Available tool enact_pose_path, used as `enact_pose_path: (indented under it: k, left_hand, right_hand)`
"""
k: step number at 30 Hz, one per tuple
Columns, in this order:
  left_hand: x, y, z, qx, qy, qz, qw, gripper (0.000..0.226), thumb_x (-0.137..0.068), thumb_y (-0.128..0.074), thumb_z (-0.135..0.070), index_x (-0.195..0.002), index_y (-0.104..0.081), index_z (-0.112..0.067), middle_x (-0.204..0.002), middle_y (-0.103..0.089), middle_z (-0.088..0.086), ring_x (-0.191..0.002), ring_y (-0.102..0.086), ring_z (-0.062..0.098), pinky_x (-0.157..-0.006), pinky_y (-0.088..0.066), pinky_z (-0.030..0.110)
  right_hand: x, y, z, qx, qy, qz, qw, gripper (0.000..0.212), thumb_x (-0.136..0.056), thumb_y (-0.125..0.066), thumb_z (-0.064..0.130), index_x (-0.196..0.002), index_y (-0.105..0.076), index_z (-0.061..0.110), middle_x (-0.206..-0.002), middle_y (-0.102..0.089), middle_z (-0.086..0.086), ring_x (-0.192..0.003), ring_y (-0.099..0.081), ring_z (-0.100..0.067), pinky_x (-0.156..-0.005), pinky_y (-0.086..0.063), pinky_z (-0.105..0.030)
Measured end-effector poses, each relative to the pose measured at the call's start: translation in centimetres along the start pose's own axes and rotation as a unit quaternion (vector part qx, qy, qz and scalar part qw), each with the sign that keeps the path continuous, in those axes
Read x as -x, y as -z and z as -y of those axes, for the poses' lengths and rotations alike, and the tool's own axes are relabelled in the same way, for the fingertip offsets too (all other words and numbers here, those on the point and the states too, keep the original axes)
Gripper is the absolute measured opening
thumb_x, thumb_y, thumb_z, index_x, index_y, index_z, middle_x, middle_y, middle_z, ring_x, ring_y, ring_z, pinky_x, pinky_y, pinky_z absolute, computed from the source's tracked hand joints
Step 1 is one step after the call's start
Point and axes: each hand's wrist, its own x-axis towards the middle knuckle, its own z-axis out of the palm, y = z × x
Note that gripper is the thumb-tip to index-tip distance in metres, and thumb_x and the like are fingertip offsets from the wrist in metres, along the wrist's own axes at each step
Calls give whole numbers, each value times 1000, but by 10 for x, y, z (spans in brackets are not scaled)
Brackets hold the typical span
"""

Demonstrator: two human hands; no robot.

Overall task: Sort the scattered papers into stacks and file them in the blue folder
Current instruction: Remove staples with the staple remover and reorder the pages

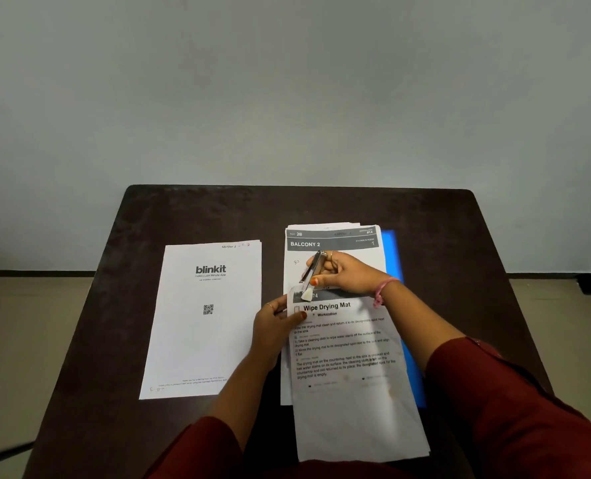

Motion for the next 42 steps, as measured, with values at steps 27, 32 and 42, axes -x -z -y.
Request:
enact_pose_path:
  k: [27,32,42]
  left_hand:
    - [15,0,11,7,-21,-78,997,17,-96,-55,-20,-108,-65,-12,-97,-74,9,-86,-72,26,-75,-58,38]
    - [18,-3,7,2,-29,-83,996,14,-97,-54,-22,-105,-63,-15,-97,-74,8,-88,-71,27,-78,-58,40]
    - [22,-6,2,1,-36,-94,995,15,-99,-49,-25,-107,-59,-16,-95,-74,5,-81,-72,20,-67,-57,33]
  right_hand:
    - [153,14,-120,163,-393,-347,836,30,-86,-68,26,-106,-64,4,-91,-61,-12,-84,-59,-27,-71,-45,-30]
    - [151,11,-114,186,-400,-330,835,27,-87,-67,26,-103,-66,5,-99,-66,-14,-92,-63,-29,-68,-42,-30]
    - [149,-2,-107,294,-339,-380,809,39,-91,-57,41,-107,-63,5,-101,-64,-13,-94,-62,-28,-79,-54,-38]
